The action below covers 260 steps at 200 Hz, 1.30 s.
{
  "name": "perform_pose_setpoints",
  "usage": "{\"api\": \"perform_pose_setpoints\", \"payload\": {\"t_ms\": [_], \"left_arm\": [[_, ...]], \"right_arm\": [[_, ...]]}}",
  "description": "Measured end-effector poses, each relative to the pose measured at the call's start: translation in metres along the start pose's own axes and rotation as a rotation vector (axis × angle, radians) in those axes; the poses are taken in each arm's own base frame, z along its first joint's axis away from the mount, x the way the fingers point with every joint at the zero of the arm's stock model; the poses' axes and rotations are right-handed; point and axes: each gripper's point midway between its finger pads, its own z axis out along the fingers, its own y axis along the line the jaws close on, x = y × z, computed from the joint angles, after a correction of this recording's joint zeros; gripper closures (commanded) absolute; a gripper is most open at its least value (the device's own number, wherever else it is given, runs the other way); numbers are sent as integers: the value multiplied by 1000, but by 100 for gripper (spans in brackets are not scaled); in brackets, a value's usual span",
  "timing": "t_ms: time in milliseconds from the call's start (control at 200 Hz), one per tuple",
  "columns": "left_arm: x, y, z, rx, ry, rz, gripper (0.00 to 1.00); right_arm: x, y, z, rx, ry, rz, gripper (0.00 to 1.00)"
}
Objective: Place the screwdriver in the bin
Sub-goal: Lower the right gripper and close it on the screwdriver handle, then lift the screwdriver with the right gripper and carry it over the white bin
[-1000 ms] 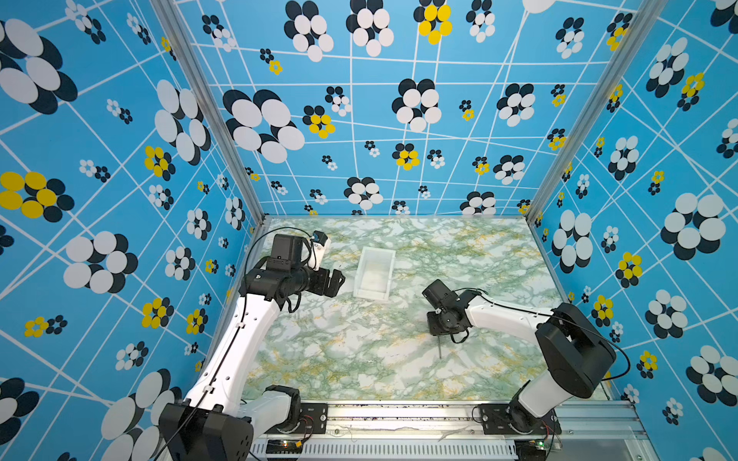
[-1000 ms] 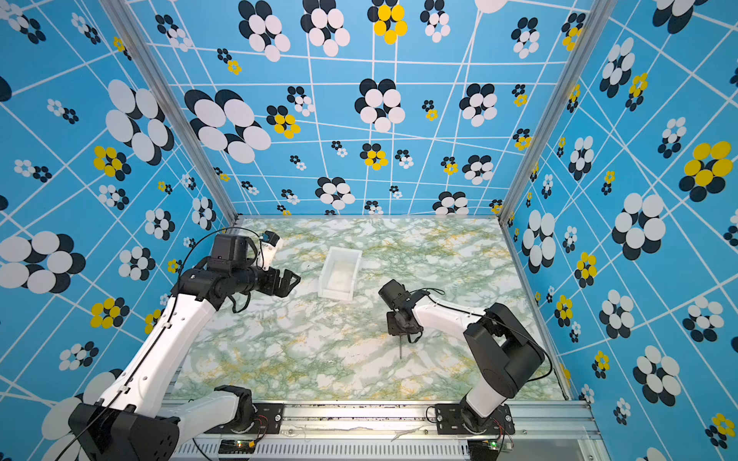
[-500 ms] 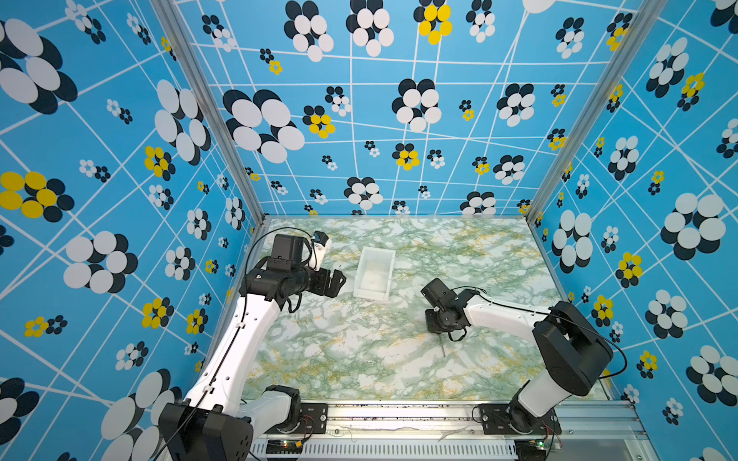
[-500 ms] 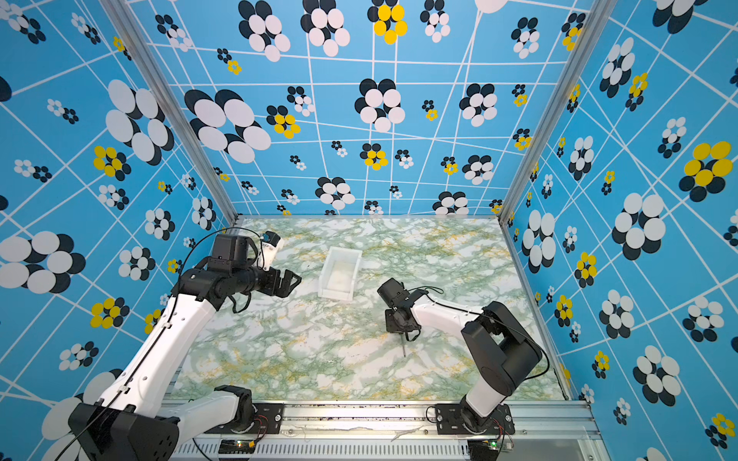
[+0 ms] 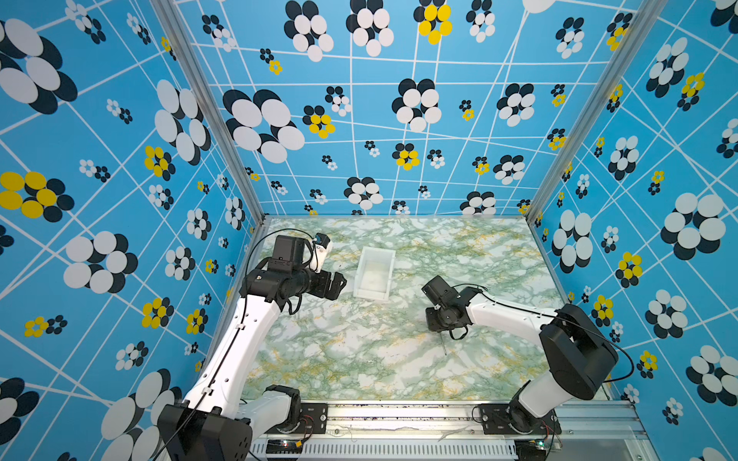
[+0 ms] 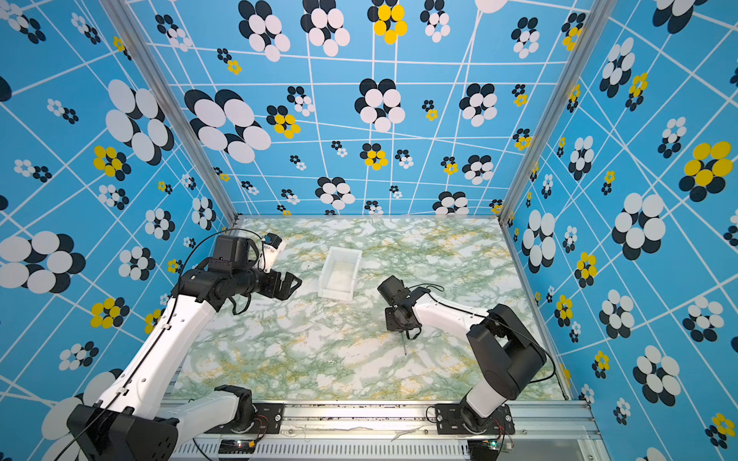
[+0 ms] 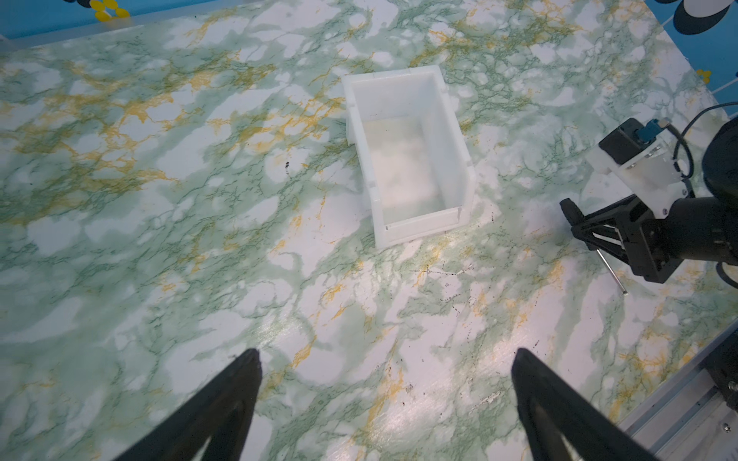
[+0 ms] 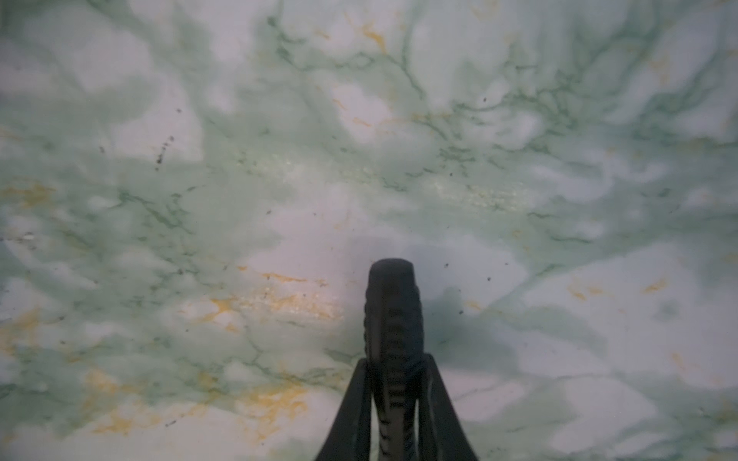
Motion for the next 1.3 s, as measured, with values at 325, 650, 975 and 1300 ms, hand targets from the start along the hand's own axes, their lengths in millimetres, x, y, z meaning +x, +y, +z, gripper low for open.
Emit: {"api": "perform_pose_setpoints", "payload": {"t_ms": [325, 650, 975, 1300], "left_arm": [[-2, 2, -11, -34, -26, 26, 1], [-6, 10, -28, -111, -71, 50, 1], [-8, 17, -37, -132, -98, 34, 1], [-9, 12, -41, -107, -119, 31, 1]], "right_arm": [[-69, 31, -59, -81, -152, -32, 90], [-154, 83, -104, -192, -279, -65, 91], [-205, 134, -85, -293, -287, -66, 91], [-218, 157, -20, -299, -212, -16, 92]]}}
